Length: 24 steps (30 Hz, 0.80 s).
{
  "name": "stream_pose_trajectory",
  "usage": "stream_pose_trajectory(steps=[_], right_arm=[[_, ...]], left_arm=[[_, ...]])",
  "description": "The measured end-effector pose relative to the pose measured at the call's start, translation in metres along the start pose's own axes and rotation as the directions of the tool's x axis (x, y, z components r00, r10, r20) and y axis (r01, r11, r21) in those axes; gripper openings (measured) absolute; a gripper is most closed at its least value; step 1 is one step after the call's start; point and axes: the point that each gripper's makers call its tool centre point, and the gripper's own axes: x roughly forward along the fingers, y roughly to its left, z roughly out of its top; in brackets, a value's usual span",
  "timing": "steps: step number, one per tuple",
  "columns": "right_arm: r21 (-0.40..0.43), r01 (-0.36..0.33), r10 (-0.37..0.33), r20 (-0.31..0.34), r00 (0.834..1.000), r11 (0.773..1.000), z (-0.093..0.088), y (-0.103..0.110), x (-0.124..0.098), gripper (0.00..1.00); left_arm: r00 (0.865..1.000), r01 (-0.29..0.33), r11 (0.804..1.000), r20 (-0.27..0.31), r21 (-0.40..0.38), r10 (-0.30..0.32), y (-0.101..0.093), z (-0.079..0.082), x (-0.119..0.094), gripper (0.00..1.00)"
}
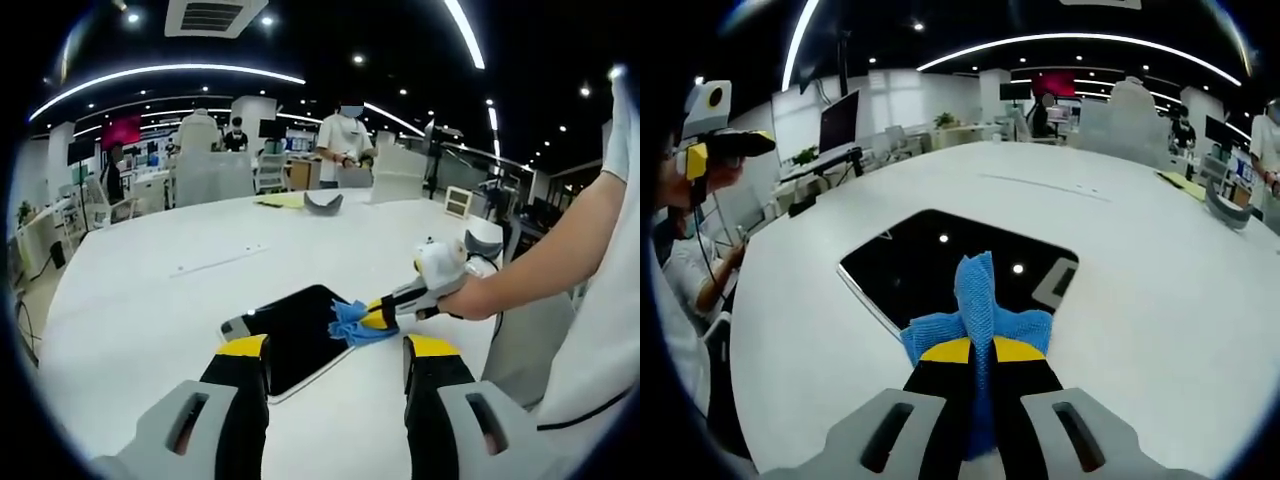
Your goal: Wipe the mirror surface with the cleaning cloth until all visible marks leave the cleaned area.
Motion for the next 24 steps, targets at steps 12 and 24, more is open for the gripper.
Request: stream_pose_trajectory(steps=[12,24], right_arm=[[-0.002,0.002,-0.002,0.001,1.0,1.0,-0.001,-0.003,-0.001,0.01],[-0.006,-0.002,0.002,-0.003,1.0,1.0,0.0,-0.007,0.0,0.01]], left_arm=[[1.0,-0.007,1.0,-0.025,0.019,0.008,0.001,-0.006,-0.003,0.58],[0.996,0.0,0.998,-0.09,0.065,0.006,-0.003,-0.02,-0.001,0.73]])
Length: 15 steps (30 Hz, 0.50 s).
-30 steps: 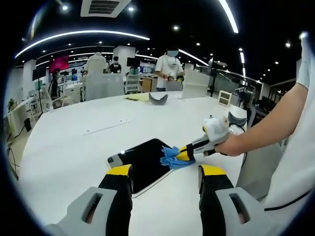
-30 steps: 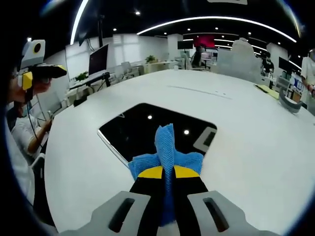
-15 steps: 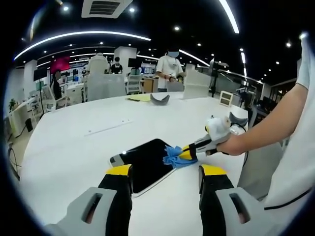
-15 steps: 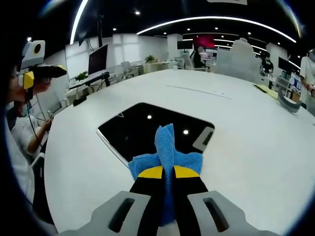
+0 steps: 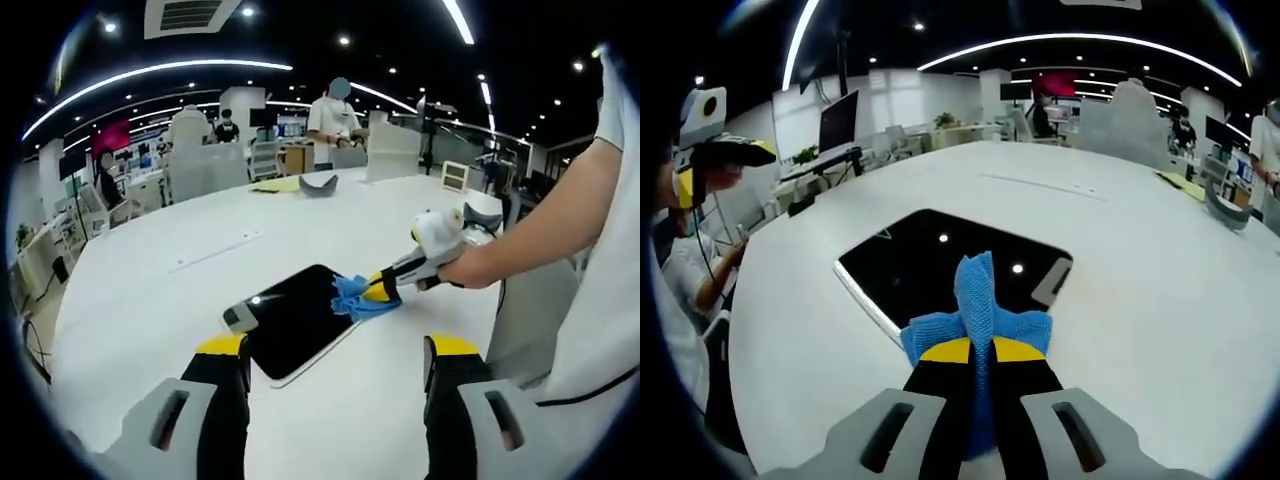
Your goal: Wipe the mirror surface with the cleaning cloth until all visible marks leave the cleaned area.
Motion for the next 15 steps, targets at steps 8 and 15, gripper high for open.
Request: stream_pose_trajectory(steps=[8,15], right_arm=[[-0.01,-0.01,0.01,-0.014,1.0,1.0,0.003,-0.006,0.004,0.01],[-0.012,-0.021,0.02,-0.022,1.0,1.0,0.008,-0.012,0.009,0.01]], left_arm=[[0.999,0.014,1.0,-0.029,-0.022,-0.014,0.001,-0.003,-0.002,0.87],[0.997,0.013,0.999,-0.072,-0.036,-0.016,0.006,-0.01,-0.005,0.98]])
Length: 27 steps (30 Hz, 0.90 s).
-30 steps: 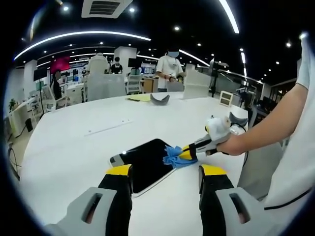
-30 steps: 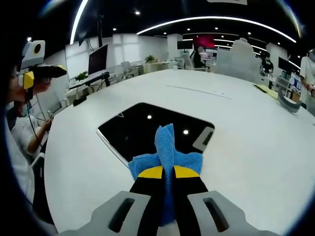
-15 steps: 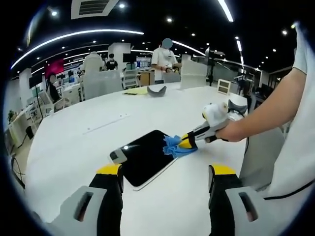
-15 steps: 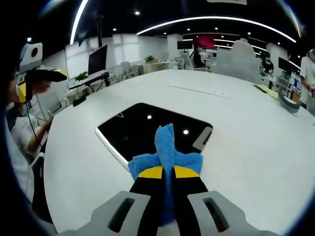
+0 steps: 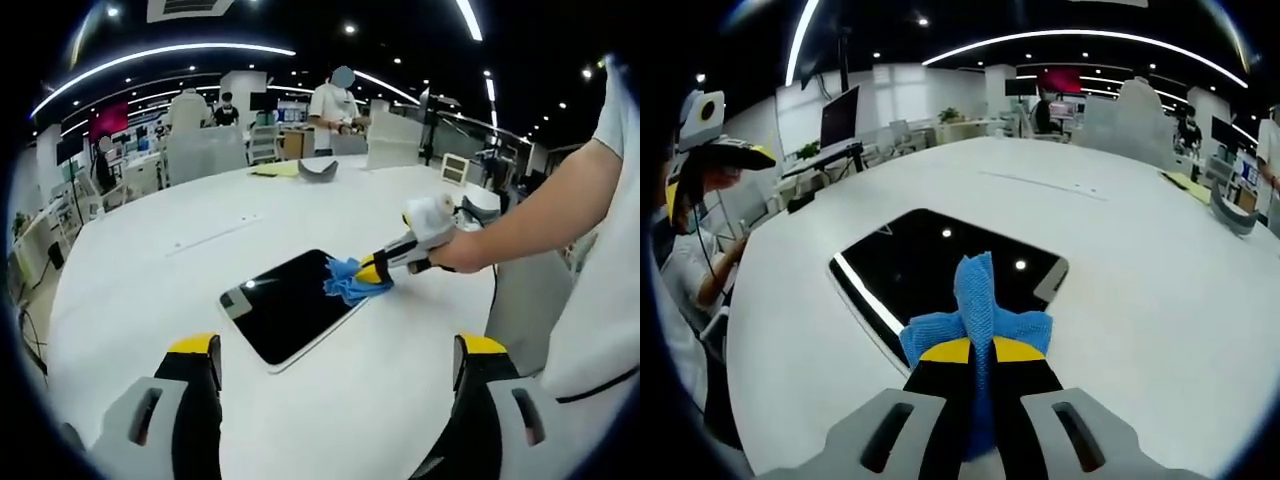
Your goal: Wipe the mirror surface with the cleaning cloth until all visible marks leave the cleaned area.
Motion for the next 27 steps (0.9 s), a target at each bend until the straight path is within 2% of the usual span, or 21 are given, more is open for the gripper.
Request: stream_pose_trajectory(steps=[8,13,27], right_arm=[[-0.004,-0.006,0.006,-0.013,1.0,1.0,0.005,-0.006,0.007,0.01],[-0.009,-0.008,0.007,-0.022,1.0,1.0,0.008,-0.009,0.01,0.01],[-0.028,-0.011,0.01,-0.04,0.999,1.0,0.018,-0.02,0.022,0.01]], left_arm=[[1.0,0.0,1.0,-0.002,-0.031,0.0,0.004,-0.003,-0.004,0.99],[1.0,0.025,1.0,-0.017,0.008,-0.025,-0.001,-0.006,-0.007,0.99],[0.999,0.035,0.999,-0.031,0.009,-0.035,0.002,-0.01,-0.004,0.99]])
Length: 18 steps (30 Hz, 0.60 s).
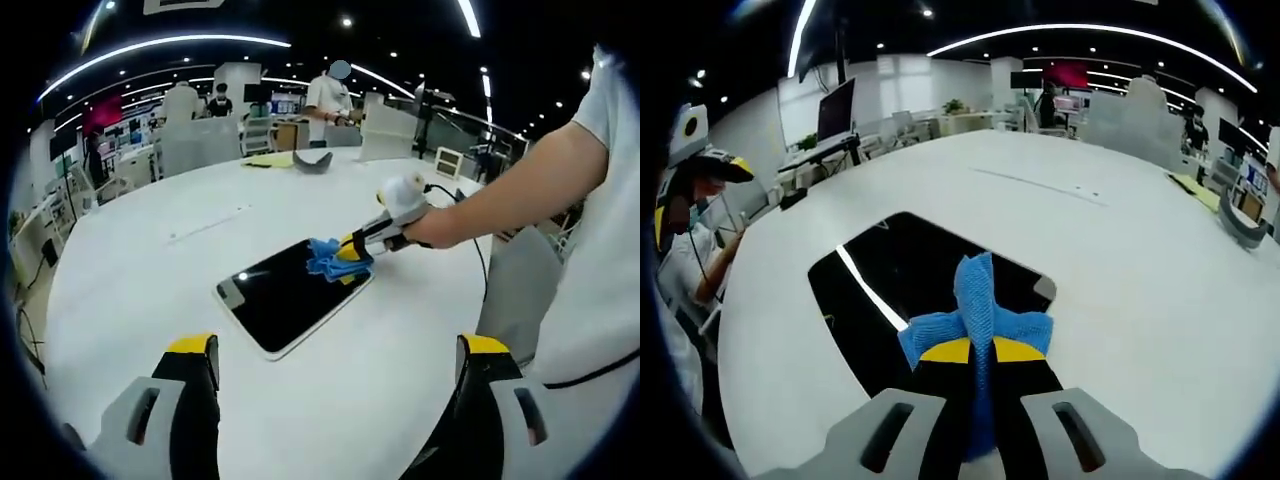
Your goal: Wipe the mirror surface with the cleaning cloth until all visible marks leave the cleaned area.
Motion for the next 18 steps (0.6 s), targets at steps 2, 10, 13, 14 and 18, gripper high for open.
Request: stream_pose_trajectory(steps=[2,10,13,14,18], right_arm=[[0.001,-0.003,0.003,-0.002,1.0,1.0,0.001,-0.002,0.002,0.01],[-0.008,-0.021,0.021,-0.015,1.0,1.0,0.007,-0.009,0.01,0.01],[-0.014,-0.023,0.023,-0.019,1.0,1.0,0.01,-0.011,0.013,0.01],[-0.013,-0.024,0.023,-0.02,1.0,1.0,0.011,-0.012,0.014,0.01],[-0.025,-0.033,0.032,-0.035,0.999,0.999,0.013,-0.013,0.017,0.01]], left_arm=[[1.0,0.0,1.0,0.005,-0.006,0.0,0.002,0.001,0.0,0.99],[1.0,-0.009,1.0,0.0,-0.001,0.009,0.01,0.002,0.0,0.99],[1.0,-0.011,1.0,-0.007,0.001,0.011,0.011,0.001,0.0,0.99],[1.0,-0.011,1.0,-0.006,0.001,0.011,0.011,0.001,0.0,0.99],[1.0,-0.017,1.0,-0.014,0.008,0.017,0.014,0.0,0.001,0.99]])
